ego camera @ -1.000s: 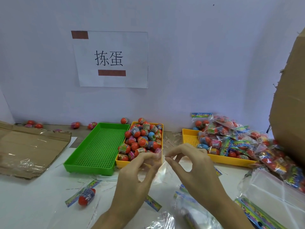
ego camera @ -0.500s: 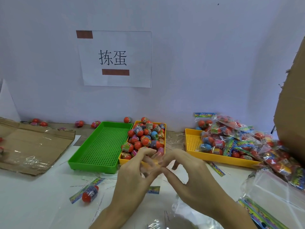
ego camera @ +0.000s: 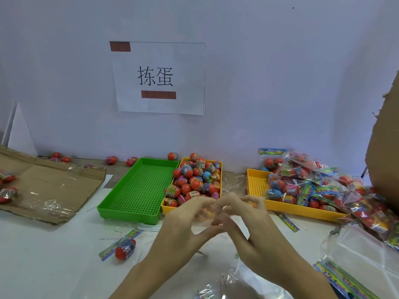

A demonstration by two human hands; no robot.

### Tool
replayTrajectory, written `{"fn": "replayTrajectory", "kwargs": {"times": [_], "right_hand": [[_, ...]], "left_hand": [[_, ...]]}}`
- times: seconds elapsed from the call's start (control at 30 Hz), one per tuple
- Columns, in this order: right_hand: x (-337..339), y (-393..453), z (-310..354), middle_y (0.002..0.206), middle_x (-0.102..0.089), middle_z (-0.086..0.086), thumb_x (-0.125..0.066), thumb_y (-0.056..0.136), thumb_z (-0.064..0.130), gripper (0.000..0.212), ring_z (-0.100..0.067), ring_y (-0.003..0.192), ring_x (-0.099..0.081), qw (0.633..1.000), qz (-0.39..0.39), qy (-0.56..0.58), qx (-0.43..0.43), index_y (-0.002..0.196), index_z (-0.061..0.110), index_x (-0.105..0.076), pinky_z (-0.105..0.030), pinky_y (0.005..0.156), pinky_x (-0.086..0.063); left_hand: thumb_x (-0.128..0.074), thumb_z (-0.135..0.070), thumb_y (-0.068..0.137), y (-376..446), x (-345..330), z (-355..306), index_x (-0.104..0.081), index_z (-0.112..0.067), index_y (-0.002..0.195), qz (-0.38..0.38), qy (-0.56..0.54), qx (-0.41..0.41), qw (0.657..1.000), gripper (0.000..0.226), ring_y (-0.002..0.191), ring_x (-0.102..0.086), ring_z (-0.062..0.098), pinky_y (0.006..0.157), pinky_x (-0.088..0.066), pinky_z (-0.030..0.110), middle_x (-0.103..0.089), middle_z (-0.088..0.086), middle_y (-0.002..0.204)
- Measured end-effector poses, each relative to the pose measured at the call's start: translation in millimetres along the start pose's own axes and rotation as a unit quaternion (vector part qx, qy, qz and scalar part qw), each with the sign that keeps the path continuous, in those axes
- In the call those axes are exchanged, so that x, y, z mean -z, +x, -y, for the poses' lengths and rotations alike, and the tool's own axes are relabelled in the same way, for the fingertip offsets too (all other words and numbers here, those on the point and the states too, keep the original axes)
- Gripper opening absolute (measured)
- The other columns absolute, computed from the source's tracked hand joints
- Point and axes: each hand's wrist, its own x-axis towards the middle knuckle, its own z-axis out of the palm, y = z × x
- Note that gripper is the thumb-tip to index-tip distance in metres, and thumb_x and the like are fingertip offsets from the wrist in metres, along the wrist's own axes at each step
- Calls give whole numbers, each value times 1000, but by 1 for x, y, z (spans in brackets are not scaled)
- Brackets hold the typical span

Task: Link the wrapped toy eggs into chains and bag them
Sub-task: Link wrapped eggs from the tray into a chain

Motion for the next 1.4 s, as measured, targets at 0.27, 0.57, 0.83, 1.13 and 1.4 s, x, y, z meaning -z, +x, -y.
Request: {"fn": "replayTrajectory", "kwargs": {"times": [0.27, 0.57, 0.83, 1.13, 1.4], "right_hand": [[-4, 1, -2, 114, -66, 28, -52, 103, 27, 30, 1, 118, -58, 995, -86, 45, 0, 129, 43, -55, -20, 93, -46], [-20, 19, -27, 113, -68, 24, -54, 104, 6, 33, 1, 110, -64, 980, -140, 85, -111, 118, 35, -62, -25, 93, -56], [-52, 85, -40, 142, -61, 7, -57, 104, 16, 42, -13, 131, -54, 992, -2, -63, -106, 145, 27, -56, -22, 107, -39], [-54, 94, -37, 108, -66, 15, -73, 94, 32, 25, 0, 97, -58, 982, -104, 15, -159, 117, 23, -68, -7, 83, -44], [-30, 55, -27, 113, -76, 3, -64, 97, 31, 29, -13, 105, -73, 859, -209, 393, -251, 125, 20, -66, -26, 84, -61]], "left_hand": [[-89, -26, 80, 1, 5, 2, -75, -19, 94, -26, -165, 129, 977, 21, 64, -76, 22, 58, -61, 36, -78, 0, 81], [-88, -29, 75, 9, 24, 15, -76, -7, 95, -160, -247, 243, 925, 33, 73, -80, 28, 57, -64, 39, -80, 9, 80], [-89, -17, 80, 12, 27, 17, -76, -7, 94, -211, -277, 261, 900, 21, 69, -79, 31, 54, -61, 30, -79, 11, 80], [-92, -18, 77, 12, 28, 13, -76, -12, 94, -211, -274, 263, 901, 24, 67, -79, 26, 49, -56, 25, -80, 6, 81], [-94, -31, 71, 11, 26, 20, -78, -21, 92, -213, -212, 276, 913, 28, 77, -75, 15, 65, -61, 30, -78, -10, 85]]}}
